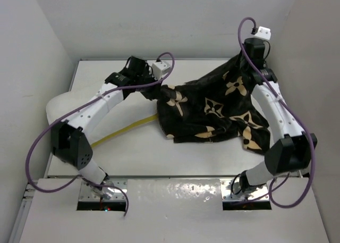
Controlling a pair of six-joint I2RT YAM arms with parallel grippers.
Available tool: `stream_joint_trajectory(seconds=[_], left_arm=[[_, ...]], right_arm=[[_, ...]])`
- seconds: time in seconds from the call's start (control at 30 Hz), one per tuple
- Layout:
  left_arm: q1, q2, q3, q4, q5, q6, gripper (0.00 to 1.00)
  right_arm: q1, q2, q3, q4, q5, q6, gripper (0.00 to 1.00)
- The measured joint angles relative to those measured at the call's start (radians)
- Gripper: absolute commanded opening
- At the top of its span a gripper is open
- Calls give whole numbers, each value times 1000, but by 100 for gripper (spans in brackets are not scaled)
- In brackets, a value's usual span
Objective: Put the pillow into the pillowcase
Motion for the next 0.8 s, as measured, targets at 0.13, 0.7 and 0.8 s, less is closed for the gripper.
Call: stream_joint_trajectory(seconds=[0.13,0.7,0.8], left_arm=[[23,127,72,9,12,1,0],[187,639,568,56,-150,-78,100],[197,633,583,21,-154,-57,100]], right_arm=[[22,138,62,51,16,19,0],[14,809,555,-42,-60,9,99],[14,673,352,-51,-110,-34,67]])
